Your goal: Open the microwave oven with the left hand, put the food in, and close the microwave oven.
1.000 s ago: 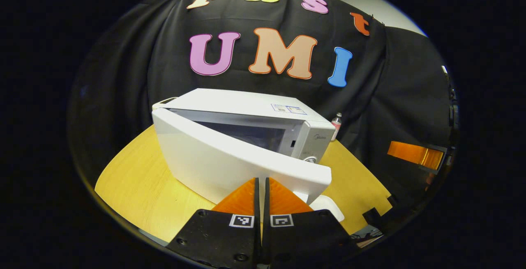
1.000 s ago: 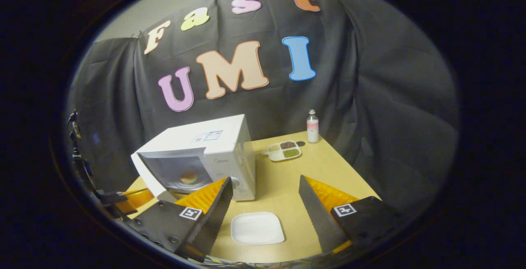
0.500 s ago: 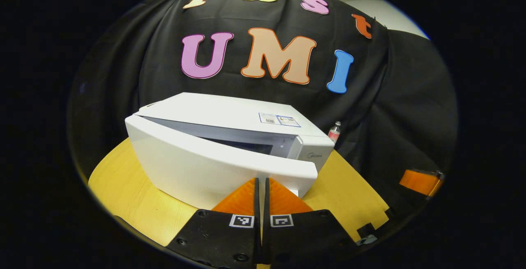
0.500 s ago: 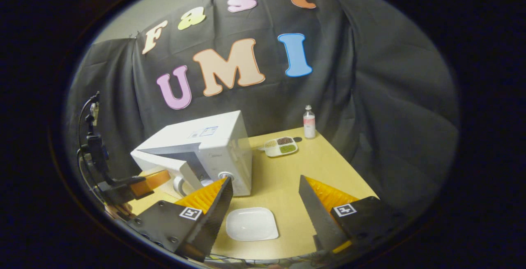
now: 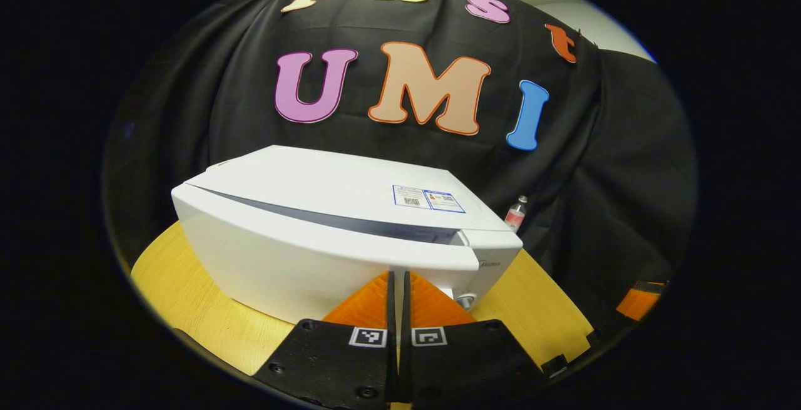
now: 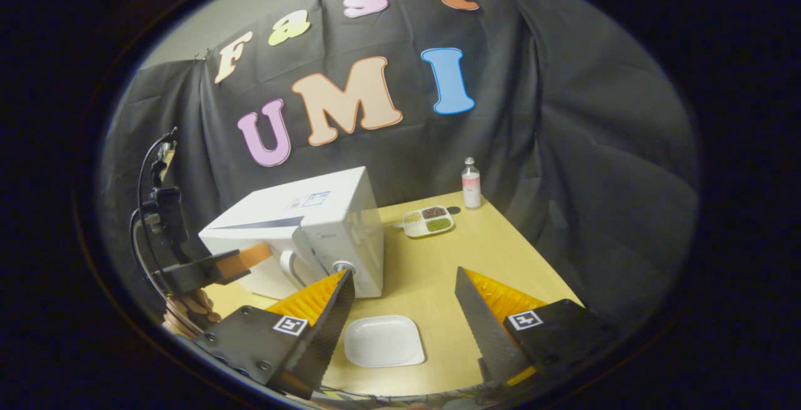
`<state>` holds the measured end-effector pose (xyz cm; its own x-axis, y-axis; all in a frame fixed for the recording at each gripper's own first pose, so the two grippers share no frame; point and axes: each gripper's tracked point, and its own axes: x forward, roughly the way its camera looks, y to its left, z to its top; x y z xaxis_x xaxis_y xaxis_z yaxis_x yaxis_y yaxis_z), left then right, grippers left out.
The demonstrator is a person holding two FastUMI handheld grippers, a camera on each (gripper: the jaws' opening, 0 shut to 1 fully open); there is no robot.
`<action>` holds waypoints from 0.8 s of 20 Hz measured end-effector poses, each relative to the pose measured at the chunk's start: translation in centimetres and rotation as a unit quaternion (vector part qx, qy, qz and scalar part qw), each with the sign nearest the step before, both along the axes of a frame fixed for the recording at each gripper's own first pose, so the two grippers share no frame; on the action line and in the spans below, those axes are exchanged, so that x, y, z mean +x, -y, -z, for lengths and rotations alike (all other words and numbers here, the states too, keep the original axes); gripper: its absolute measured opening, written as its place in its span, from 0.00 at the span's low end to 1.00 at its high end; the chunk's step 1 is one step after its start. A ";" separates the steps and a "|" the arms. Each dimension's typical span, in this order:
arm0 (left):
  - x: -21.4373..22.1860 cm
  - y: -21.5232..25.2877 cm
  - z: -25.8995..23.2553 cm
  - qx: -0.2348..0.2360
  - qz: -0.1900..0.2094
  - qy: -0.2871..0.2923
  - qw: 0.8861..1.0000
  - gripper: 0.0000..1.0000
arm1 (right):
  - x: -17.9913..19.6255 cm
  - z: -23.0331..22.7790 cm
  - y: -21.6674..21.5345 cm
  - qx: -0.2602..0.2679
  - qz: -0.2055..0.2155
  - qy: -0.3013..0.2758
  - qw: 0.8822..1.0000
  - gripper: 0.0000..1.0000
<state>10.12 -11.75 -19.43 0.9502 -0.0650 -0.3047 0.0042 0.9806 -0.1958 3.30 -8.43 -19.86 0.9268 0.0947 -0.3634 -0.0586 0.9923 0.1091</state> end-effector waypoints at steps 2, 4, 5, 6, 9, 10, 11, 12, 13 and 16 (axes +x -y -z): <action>0.5 0.1 -0.2 0.004 0.000 0.003 1.000 0.00 | 0.1 -0.2 0.0 0.001 0.001 0.000 1.000 0.91; 0.7 0.2 -0.2 0.004 -0.002 0.004 1.000 0.00 | 0.3 -0.3 0.1 0.003 0.002 0.003 1.000 0.92; 1.0 0.2 -0.1 0.002 -0.004 0.004 1.000 0.00 | 0.3 -0.3 0.2 0.001 0.002 0.002 1.000 0.91; 1.1 0.2 0.1 0.000 -0.006 0.000 1.000 0.00 | 0.3 -0.2 0.2 -0.001 0.002 0.001 1.000 0.91; 1.2 0.3 0.0 -0.006 -0.014 0.003 1.000 0.00 | 0.7 -0.5 0.5 -0.001 0.004 0.005 1.000 0.92; 1.2 0.3 0.1 -0.006 -0.015 0.003 1.000 0.00 | 0.9 -0.5 0.5 0.000 0.005 0.004 1.000 0.91; 1.2 0.2 0.0 -0.004 -0.017 0.003 1.000 0.00 | 1.1 -0.5 0.6 0.002 0.005 0.003 1.000 0.91; 1.3 0.1 -0.1 -0.002 -0.017 0.005 1.000 0.00 | 1.3 -0.5 0.6 0.003 0.005 0.001 1.000 0.91; 1.4 0.0 0.0 -0.002 -0.018 0.003 1.000 0.00 | 1.5 -0.4 0.5 0.003 0.004 -0.002 1.000 0.91; 1.4 0.0 0.0 -0.007 -0.018 0.006 1.000 0.00 | 2.0 -0.7 0.1 0.006 -0.002 -0.005 1.000 0.91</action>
<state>11.54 -11.75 -19.38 0.9554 -0.0346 -0.2934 -0.0288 0.9775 -0.2089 5.33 -8.53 -19.21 0.9227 0.1031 -0.3714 -0.0616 0.9906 0.1220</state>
